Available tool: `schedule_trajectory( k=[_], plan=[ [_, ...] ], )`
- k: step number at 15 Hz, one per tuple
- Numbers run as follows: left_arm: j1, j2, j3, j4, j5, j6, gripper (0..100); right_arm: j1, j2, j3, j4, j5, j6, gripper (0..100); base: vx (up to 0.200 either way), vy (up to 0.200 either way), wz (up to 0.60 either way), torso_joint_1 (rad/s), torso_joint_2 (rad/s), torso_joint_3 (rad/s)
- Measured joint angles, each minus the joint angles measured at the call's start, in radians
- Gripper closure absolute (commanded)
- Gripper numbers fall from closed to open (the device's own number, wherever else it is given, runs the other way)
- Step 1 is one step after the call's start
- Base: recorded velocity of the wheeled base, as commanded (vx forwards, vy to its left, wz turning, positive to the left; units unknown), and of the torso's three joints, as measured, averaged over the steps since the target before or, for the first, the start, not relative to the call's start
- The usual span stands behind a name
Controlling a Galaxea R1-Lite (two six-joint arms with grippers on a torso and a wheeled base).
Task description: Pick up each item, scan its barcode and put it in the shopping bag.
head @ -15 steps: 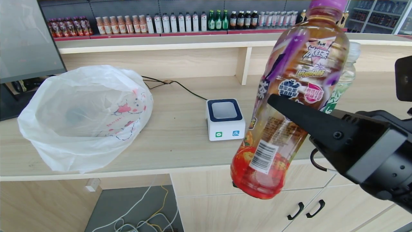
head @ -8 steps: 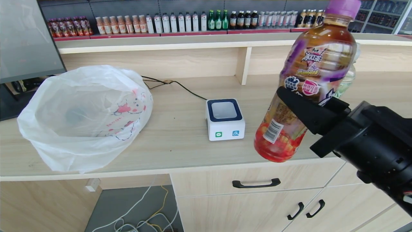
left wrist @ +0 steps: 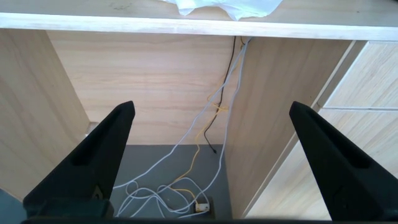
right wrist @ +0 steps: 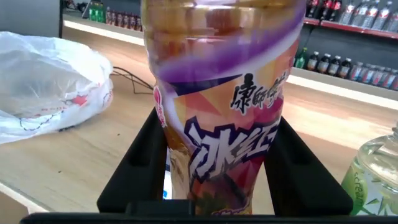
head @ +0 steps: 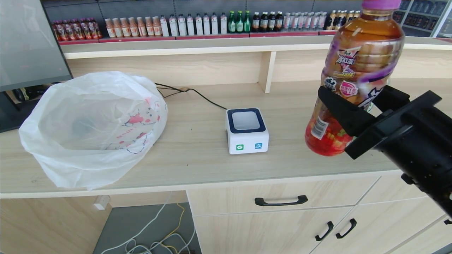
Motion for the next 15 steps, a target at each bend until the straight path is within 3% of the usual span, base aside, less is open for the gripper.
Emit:
schedule_trajectory(
  k=[3, 7, 15],
  plan=[
    [0.0, 0.0, 0.0, -0.001, 0.0, -0.002, 0, -0.031, -0.003, 0.024, 0.0, -0.064, -0.09, 100, 0.0, 0.0, 0.0, 0.0, 0.0, 0.0],
    [0.0, 0.0, 0.0, -0.002, 0.0, -0.01, 0, -0.037, 0.03, 0.007, -0.065, -0.064, -0.121, 100, 0.0, 0.0, 0.0, 0.0, 0.0, 0.0],
    [0.0, 0.0, 0.0, -0.002, 0.0, -0.019, 0, -0.035, 0.132, 0.005, -0.21, -0.056, -0.106, 100, 0.0, 0.2, 0.0, 0.004, 0.0, 0.004]
  ],
)
